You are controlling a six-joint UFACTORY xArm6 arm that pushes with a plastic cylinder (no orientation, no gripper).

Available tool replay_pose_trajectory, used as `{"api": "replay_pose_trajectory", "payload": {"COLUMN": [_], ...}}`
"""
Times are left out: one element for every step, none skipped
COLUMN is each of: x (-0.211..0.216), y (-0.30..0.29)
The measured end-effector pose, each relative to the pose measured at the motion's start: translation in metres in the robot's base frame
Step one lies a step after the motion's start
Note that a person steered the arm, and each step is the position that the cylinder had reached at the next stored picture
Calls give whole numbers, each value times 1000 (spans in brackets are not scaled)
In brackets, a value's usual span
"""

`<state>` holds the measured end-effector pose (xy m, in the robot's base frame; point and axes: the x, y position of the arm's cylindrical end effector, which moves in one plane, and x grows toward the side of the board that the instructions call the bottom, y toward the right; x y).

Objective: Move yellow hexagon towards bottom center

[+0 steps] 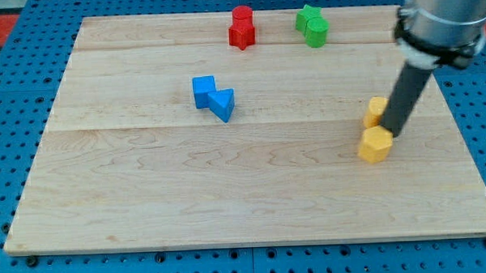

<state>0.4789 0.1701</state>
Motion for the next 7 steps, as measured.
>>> {"api": "replay_pose_trajectory", "payload": {"x": [17,9,17,42,43,50,49], "y": [-33,9,49,1,-58,-101,-71]}}
